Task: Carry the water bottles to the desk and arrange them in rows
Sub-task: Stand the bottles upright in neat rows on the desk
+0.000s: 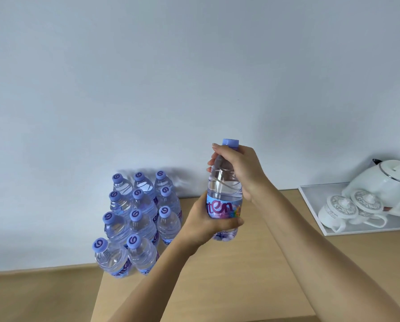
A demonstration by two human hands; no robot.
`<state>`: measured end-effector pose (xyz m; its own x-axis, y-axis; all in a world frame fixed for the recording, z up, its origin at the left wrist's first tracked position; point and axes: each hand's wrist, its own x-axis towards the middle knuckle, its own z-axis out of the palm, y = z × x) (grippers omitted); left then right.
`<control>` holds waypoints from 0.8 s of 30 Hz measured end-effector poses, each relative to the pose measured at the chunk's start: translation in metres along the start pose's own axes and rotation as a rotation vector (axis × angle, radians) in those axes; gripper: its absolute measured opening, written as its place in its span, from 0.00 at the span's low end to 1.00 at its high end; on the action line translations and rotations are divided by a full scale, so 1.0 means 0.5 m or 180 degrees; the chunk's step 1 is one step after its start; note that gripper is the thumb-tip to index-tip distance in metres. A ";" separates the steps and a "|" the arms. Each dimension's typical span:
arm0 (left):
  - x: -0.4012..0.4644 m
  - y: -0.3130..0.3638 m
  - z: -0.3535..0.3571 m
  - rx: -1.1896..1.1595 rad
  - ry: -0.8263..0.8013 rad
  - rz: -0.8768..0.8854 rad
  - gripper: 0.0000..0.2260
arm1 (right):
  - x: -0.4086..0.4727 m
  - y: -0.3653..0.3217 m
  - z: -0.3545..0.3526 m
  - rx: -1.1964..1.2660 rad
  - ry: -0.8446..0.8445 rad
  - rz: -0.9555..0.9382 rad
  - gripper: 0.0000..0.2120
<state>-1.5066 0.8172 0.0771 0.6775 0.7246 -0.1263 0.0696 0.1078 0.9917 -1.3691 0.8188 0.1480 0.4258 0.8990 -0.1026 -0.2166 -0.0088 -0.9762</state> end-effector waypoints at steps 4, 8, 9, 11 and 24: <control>-0.005 -0.005 0.003 -0.0005 0.0305 0.0173 0.27 | -0.002 -0.001 0.020 -0.0022 0.0508 -0.0020 0.12; -0.011 0.000 -0.008 -0.0026 0.0305 0.0129 0.25 | -0.003 -0.007 0.015 -0.0279 0.0135 0.0000 0.13; -0.012 0.004 -0.016 -0.0086 0.0221 0.0105 0.24 | -0.003 -0.011 0.009 -0.0300 -0.0094 -0.0009 0.13; -0.014 0.012 -0.034 -0.0310 -0.0074 0.0081 0.23 | -0.002 -0.017 -0.004 -0.0177 -0.0546 0.0001 0.13; -0.025 0.022 -0.045 -0.0299 -0.0444 0.0042 0.22 | -0.013 -0.005 0.033 0.0089 -0.0204 -0.0152 0.09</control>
<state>-1.5309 0.8247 0.0892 0.7735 0.6255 -0.1024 -0.0043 0.1667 0.9860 -1.3861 0.8202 0.1544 0.3794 0.9243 -0.0426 -0.2221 0.0463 -0.9739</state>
